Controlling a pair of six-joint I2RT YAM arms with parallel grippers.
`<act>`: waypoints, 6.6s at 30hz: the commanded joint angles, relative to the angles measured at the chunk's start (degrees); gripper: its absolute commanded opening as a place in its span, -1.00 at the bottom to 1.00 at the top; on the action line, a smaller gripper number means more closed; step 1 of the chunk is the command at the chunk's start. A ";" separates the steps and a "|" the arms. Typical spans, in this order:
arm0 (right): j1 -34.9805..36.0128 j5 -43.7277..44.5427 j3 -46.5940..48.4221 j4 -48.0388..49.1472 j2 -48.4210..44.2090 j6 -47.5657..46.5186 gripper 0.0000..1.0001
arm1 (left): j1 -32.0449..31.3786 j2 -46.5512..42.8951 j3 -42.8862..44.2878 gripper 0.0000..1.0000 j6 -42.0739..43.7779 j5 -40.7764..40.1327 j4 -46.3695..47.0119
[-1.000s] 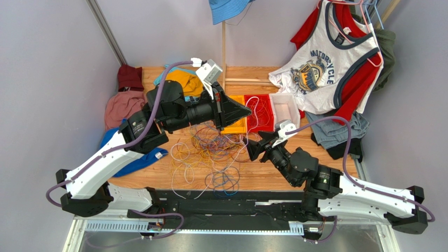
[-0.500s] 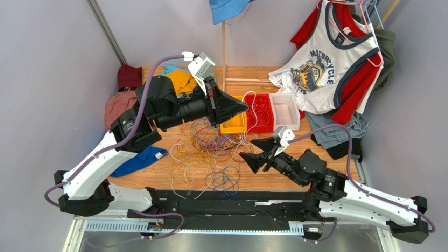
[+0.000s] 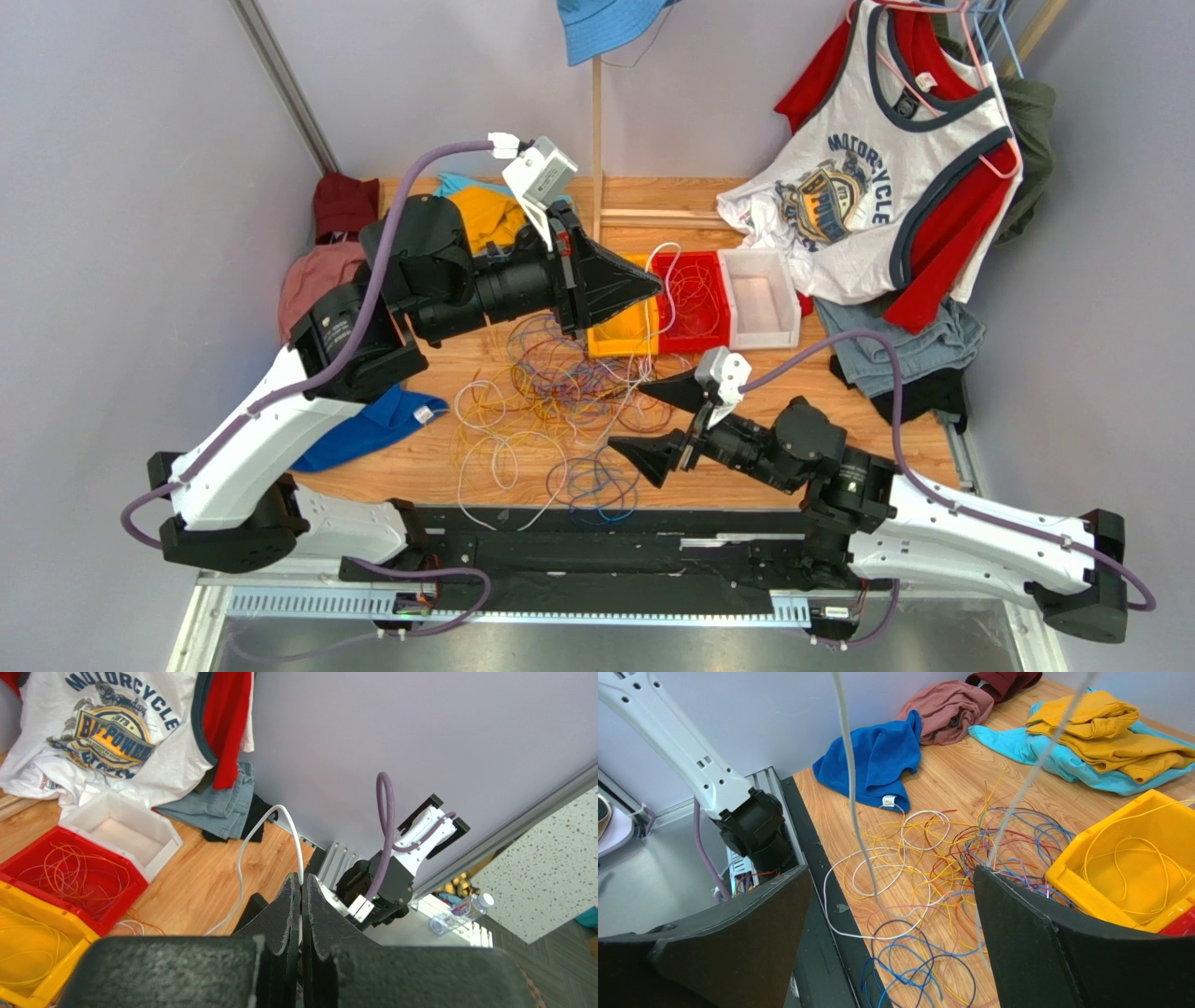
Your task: Untangle the cables
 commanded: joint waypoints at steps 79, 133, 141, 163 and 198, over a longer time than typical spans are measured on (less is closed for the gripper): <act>-14.48 23.88 32.48 -35.69 12.96 8.68 -1.00 | 3.86 -7.82 -31.46 0.98 -6.10 -32.63 -1.81; -53.96 11.66 43.75 11.58 57.71 -2.30 -1.00 | 4.92 -40.26 -82.09 0.98 -26.58 -26.75 9.09; -55.28 10.52 45.16 20.11 61.13 -2.66 -1.00 | 4.92 -37.97 -82.44 0.98 -26.50 -27.19 11.11; -55.63 13.25 23.63 14.68 52.88 3.93 -1.00 | 4.04 -33.05 -81.91 0.98 -27.64 -23.58 15.86; -56.51 13.50 49.12 -35.53 61.50 7.54 -0.19 | 3.52 -37.44 -84.11 0.98 -28.34 -21.65 16.65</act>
